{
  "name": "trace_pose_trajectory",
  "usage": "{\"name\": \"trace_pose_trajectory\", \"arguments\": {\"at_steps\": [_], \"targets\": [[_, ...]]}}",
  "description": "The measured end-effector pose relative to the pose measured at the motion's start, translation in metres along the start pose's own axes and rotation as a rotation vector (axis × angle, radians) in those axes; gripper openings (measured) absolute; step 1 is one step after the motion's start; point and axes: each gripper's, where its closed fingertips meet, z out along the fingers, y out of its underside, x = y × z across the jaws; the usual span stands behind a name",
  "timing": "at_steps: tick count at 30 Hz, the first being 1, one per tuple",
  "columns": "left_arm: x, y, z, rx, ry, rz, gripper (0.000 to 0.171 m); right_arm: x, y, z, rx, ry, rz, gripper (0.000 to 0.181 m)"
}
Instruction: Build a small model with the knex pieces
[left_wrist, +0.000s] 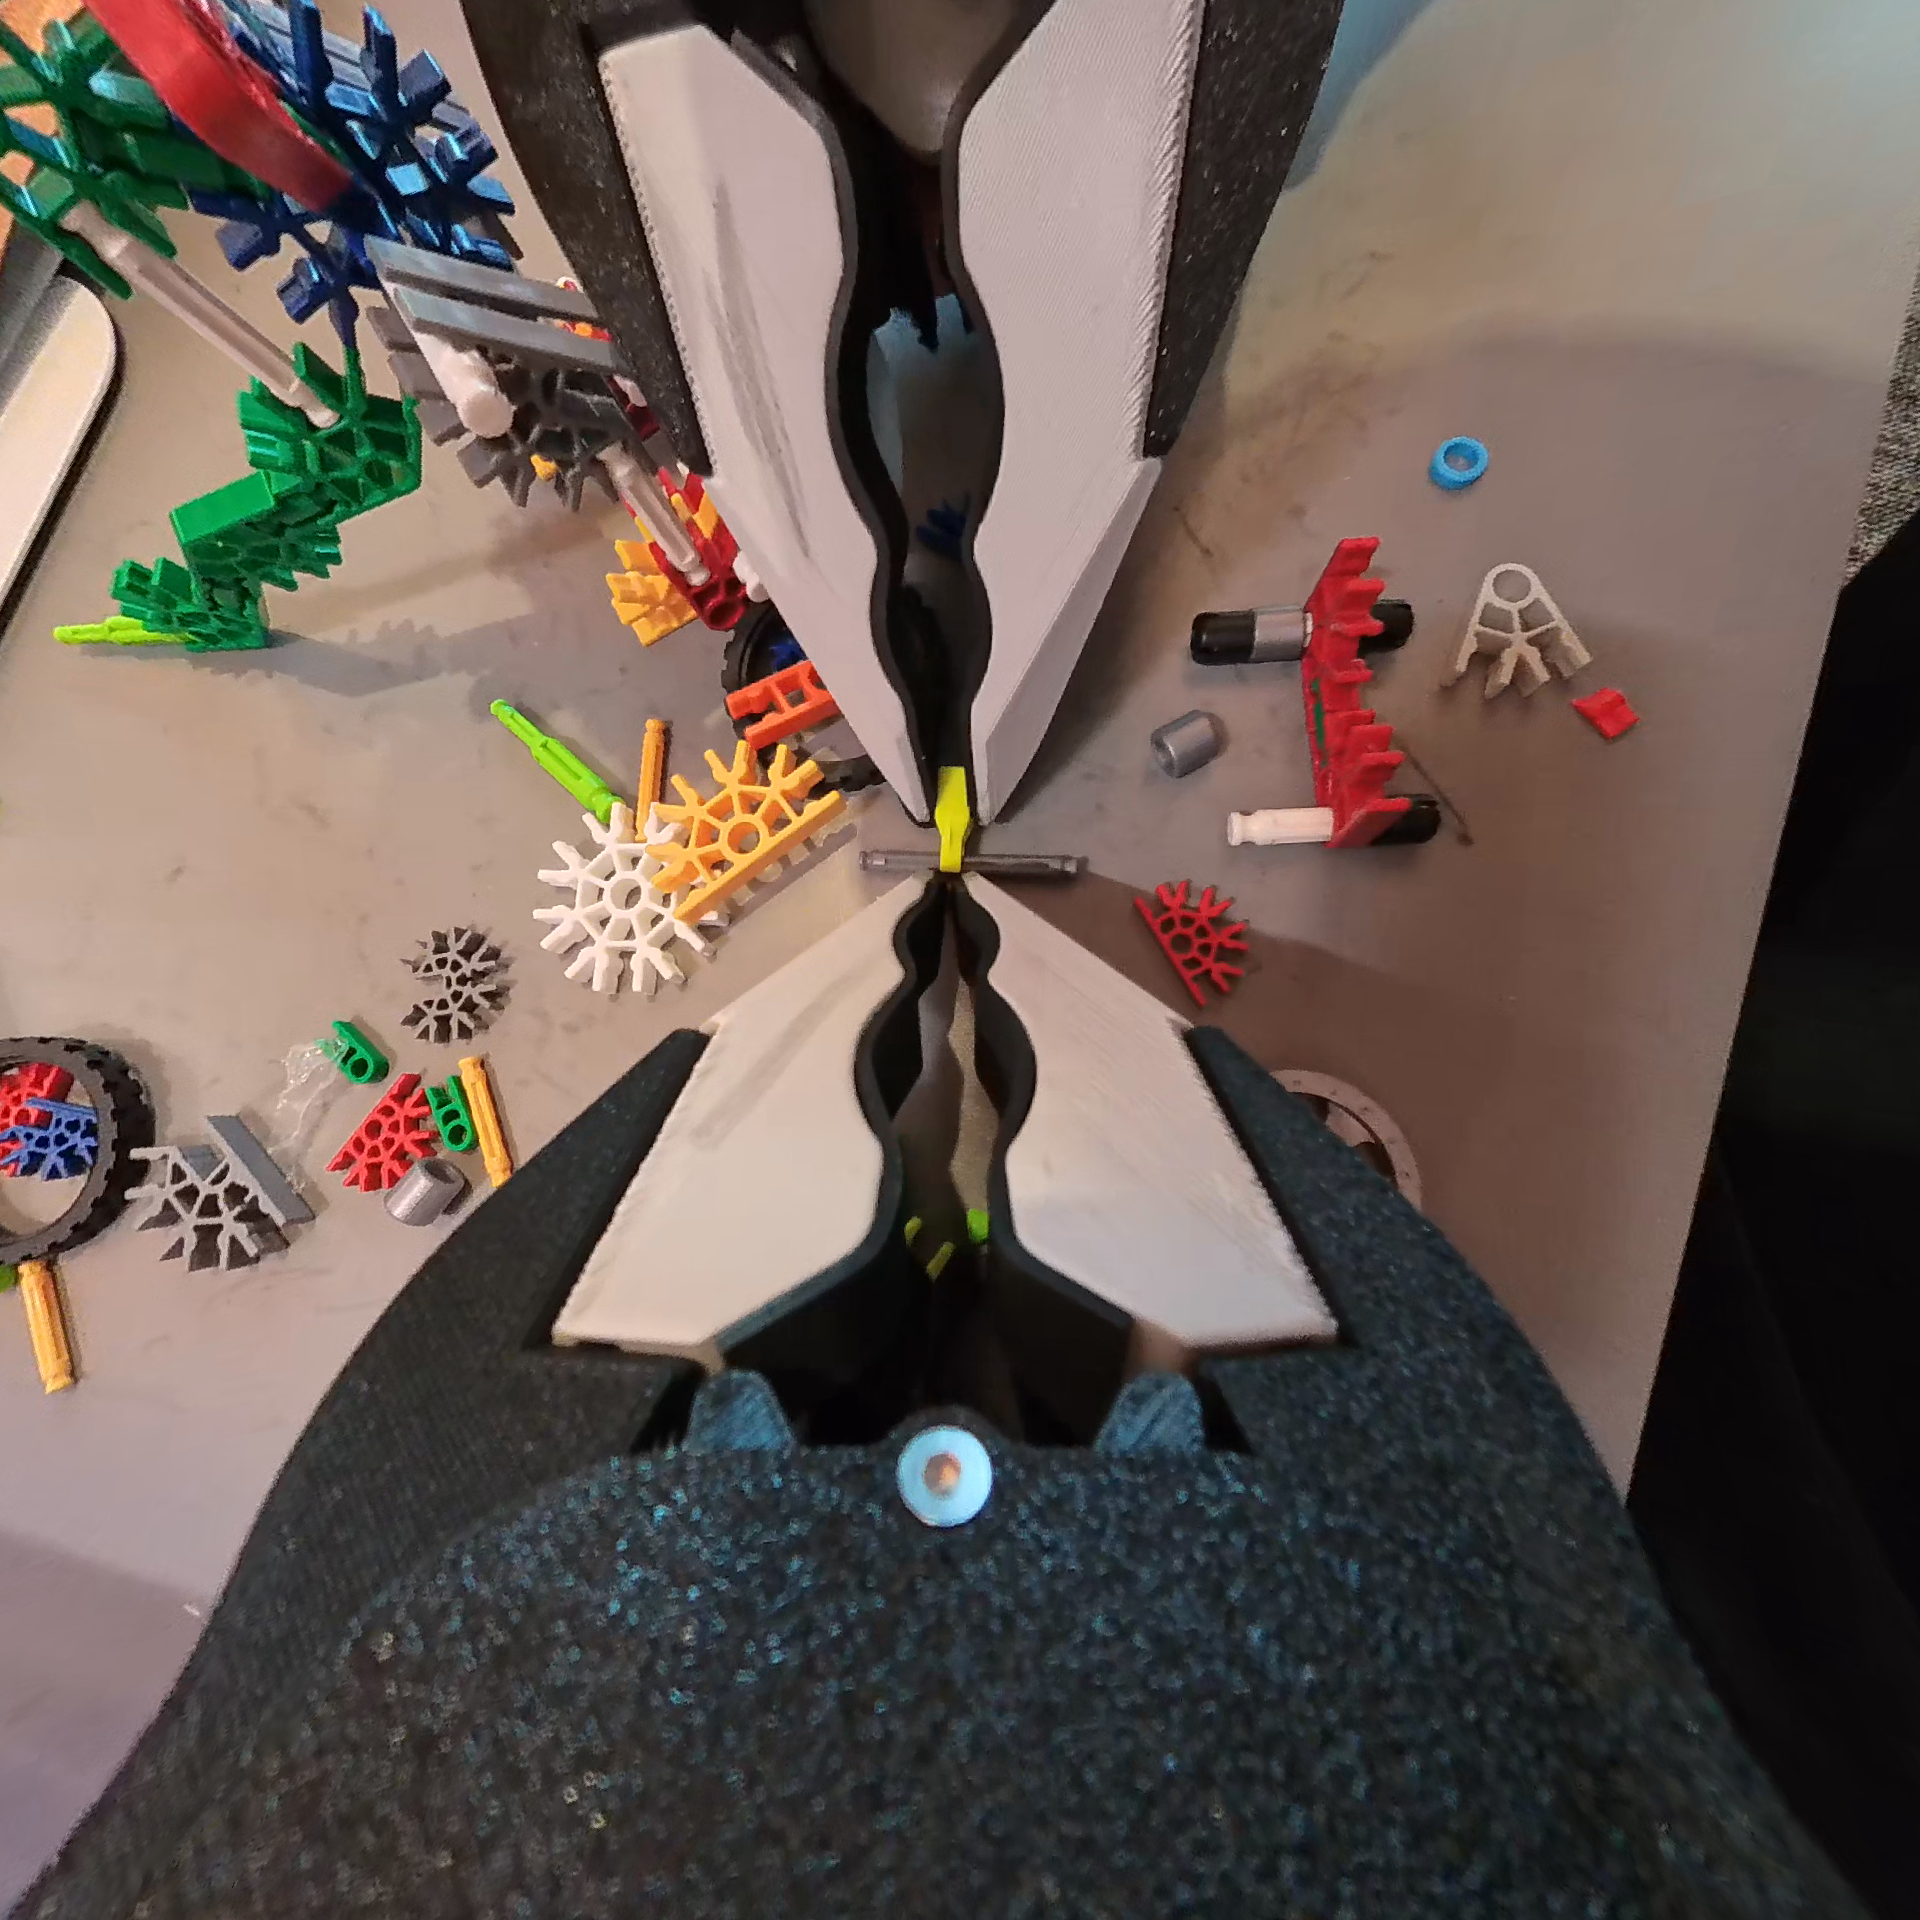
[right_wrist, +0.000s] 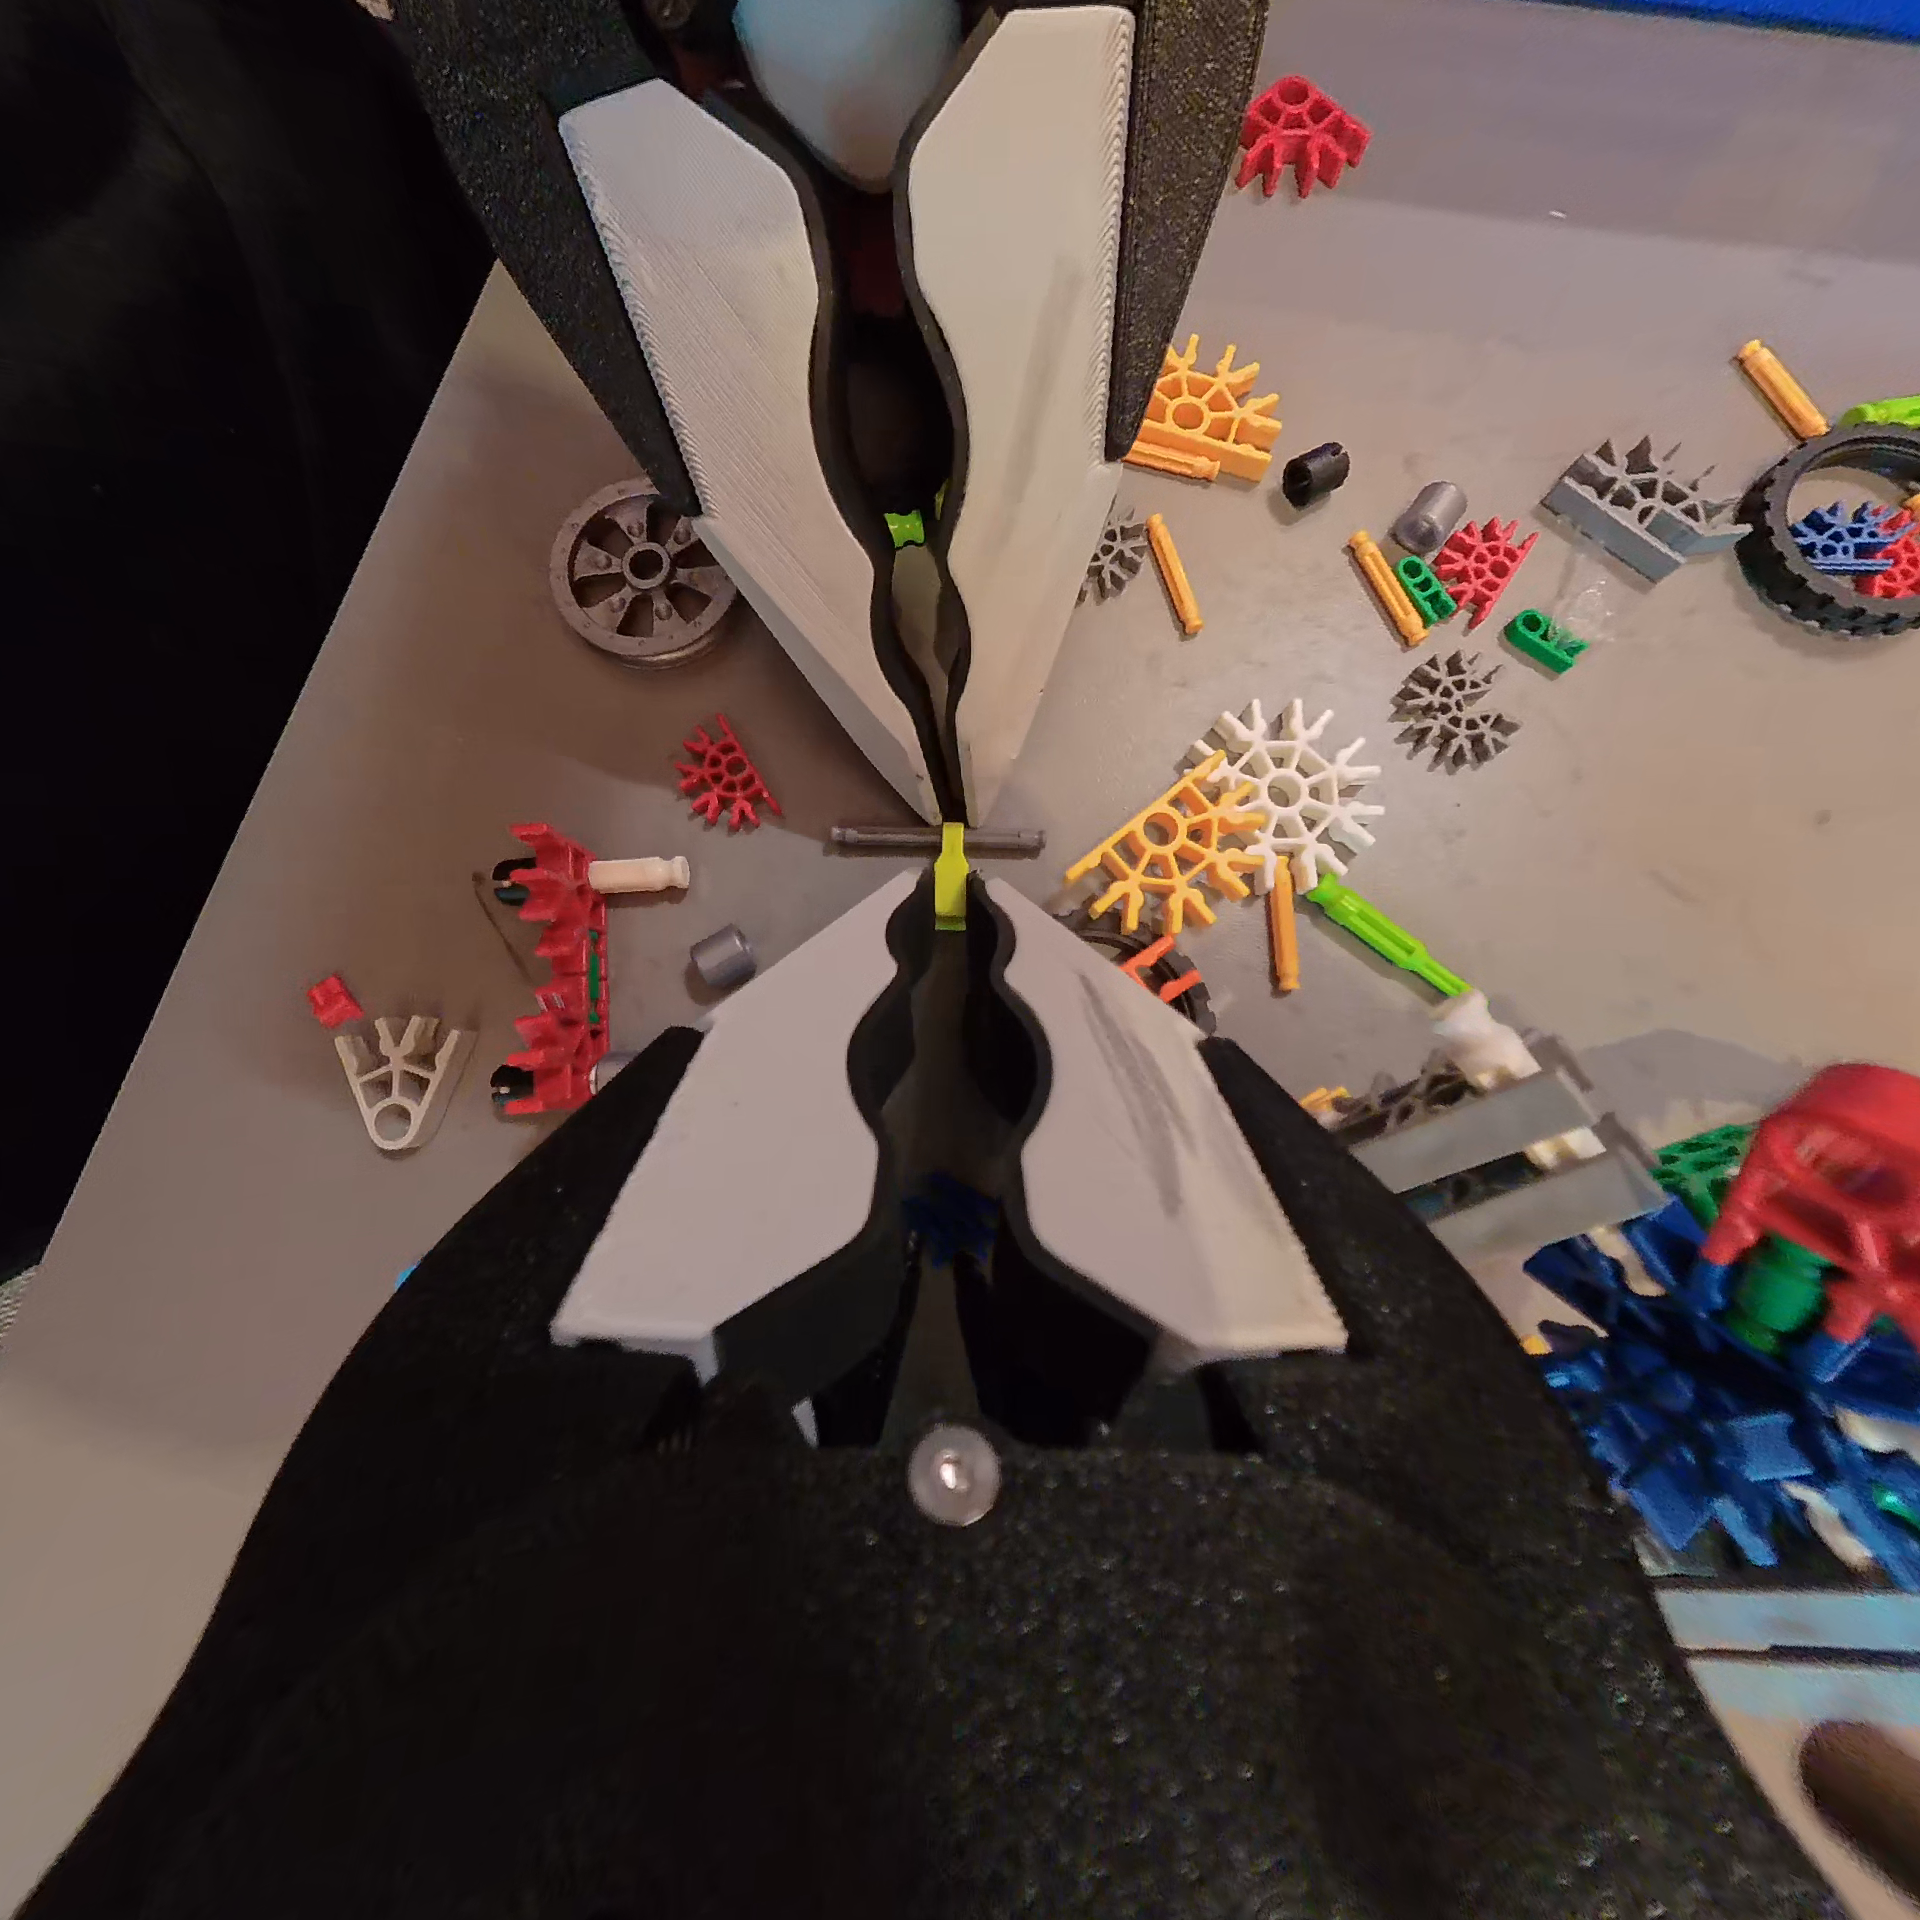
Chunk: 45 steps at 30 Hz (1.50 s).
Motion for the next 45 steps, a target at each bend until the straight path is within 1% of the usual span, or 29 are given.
{"name": "trace_pose_trajectory", "arguments": {"at_steps": [6,28,30,33,37,45], "targets": [[0.0001,-0.0011,0.0005,-0.006,0.009,0.011,0.0,-0.0005,-0.0001,0.0006,0.0,0.001,-0.003,0.002],[-0.0012,-0.0029,0.0012,0.0,-0.15,-0.051,0.0,0.0002,0.0005,0.0012,-0.008,0.019,-0.002,0.002],[-0.0015,-0.0018,0.0008,-0.002,-0.135,-0.073,0.0,0.0002,0.0009,0.0011,-0.005,0.018,-0.004,0.003],[-0.001,0.0,-0.0001,-0.022,-0.133,-0.03,0.0,-0.0002,0.001,0.0014,0.002,0.013,-0.01,0.003],[0.003,-0.0005,-0.0008,-0.008,-0.08,-0.039,0.008,-0.0004,0.0013,0.0012,0.009,0.004,-0.006,0.004],[0.003,-0.0009,-0.0007,0.002,-0.067,-0.043,0.008,-0.0005,0.0005,0.0015,0.009,0.011,-0.017,0.003]]}}
